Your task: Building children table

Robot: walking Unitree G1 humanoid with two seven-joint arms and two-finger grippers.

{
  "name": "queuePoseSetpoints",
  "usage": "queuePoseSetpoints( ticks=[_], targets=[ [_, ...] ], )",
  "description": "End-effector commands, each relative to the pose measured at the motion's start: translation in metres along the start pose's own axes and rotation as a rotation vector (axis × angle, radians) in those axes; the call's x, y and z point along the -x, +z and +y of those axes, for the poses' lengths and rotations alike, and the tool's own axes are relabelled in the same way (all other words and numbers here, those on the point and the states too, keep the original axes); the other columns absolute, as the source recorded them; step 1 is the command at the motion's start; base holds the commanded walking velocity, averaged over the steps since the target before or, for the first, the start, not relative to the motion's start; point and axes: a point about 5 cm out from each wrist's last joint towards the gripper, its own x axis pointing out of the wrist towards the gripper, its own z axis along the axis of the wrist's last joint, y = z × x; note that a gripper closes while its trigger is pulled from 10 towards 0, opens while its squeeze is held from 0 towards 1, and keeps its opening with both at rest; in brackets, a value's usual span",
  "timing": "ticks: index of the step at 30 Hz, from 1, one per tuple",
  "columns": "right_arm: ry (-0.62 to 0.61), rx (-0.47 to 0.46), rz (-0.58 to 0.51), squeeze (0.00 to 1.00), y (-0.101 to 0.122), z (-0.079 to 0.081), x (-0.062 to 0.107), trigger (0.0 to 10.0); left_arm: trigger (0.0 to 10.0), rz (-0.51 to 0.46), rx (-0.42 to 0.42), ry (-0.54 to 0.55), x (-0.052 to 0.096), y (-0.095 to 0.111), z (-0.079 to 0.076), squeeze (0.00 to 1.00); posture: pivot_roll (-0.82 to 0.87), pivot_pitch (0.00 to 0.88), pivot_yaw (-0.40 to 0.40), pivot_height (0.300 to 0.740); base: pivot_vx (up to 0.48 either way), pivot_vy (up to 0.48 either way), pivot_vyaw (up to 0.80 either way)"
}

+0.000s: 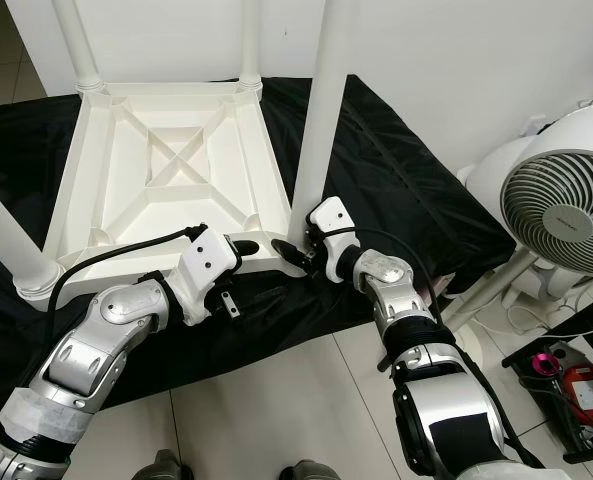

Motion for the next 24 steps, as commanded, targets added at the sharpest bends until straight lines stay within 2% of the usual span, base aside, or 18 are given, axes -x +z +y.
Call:
queuePoseSetpoints(
  ticks=[1, 3, 4, 5, 8, 12, 14, 15, 17, 20, 24],
  targets=[
    [-0.09, -0.03, 0.021, 0.0, -0.01, 0.001, 0.004, 10.0, 10.0, -0.003, -0.002, 0.031, -0.001, 0.001, -0.002, 0.0, -0.03, 0.02, -0.07, 0.74, 0.0, 0.0, 0.0],
    [-0.09, -0.03, 0.021, 0.0, -0.01, 0.001, 0.004, 10.0, 10.0, -0.003, -0.002, 0.031, -0.001, 0.001, -0.002, 0.0, -0.03, 0.02, -0.07, 0.74, 0.0, 0.0, 0.0],
    [-0.15, -0.054, 0.011, 0.0, -0.01, 0.003, 0.004, 10.0, 10.0, -0.004, -0.001, 0.031, -0.001, 0.001, -0.003, 0.0, -0.03, 0.02, -0.07, 0.74, 0.0, 0.0, 0.0],
    [-0.15, -0.054, 0.011, 0.0, -0.01, 0.003, 0.004, 10.0, 10.0, -0.004, -0.001, 0.031, -0.001, 0.001, -0.003, 0.0, -0.03, 0.02, -0.07, 0.74, 0.0, 0.0, 0.0],
    [-0.371, -0.192, -0.017, 0.0, -0.013, 0.018, 0.002, 10.0, 10.0, -0.002, 0.006, 0.025, 0.0, -0.001, -0.006, 0.0, -0.05, 0.018, -0.07, 0.74, 0.0, 0.0, 0.0],
    [-0.445, -0.226, -0.042, 0.0, -0.011, 0.029, 0.001, 10.0, 10.0, -0.002, 0.008, 0.019, -0.001, -0.002, -0.007, 0.0, -0.05, 0.017, -0.07, 0.74, 0.0, 0.0, 0.0],
    [-0.532, -0.257, -0.058, 0.0, -0.009, 0.042, 0.0, 10.0, 10.0, -0.003, 0.008, 0.012, -0.002, -0.002, -0.008, 0.0, -0.06, 0.017, -0.067, 0.74, 0.0, 0.0, 0.0],
    [-0.532, -0.257, -0.058, 0.0, -0.009, 0.042, 0.0, 10.0, 10.0, -0.003, 0.008, 0.012, -0.002, -0.002, -0.008, 0.0, -0.06, 0.017, -0.067, 0.74, 0.0, 0.0, 0.0],
    [-0.591, -0.282, -0.069, 0.0, -0.005, 0.055, -0.005, 10.0, 10.0, -0.005, 0.008, 0.008, -0.004, -0.001, -0.008, 0.0, -0.06, 0.017, -0.065, 0.74, 0.0, 0.0, 0.0],
    [-0.581, -0.297, -0.083, 0.0, 0.006, 0.071, -0.017, 10.0, 10.0, -0.006, 0.008, -0.001, -0.004, -0.001, -0.009, 0.0, -0.06, 0.018, -0.062, 0.74, 0.0, 0.0, 0.0],
    [-0.566, -0.291, -0.098, 0.0, 0.013, 0.073, -0.016, 10.0, 10.0, -0.007, 0.008, -0.006, -0.005, -0.001, -0.01, 0.0, -0.07, 0.017, -0.063, 0.74, 0.0, 0.0, 0.0]
  ],
)
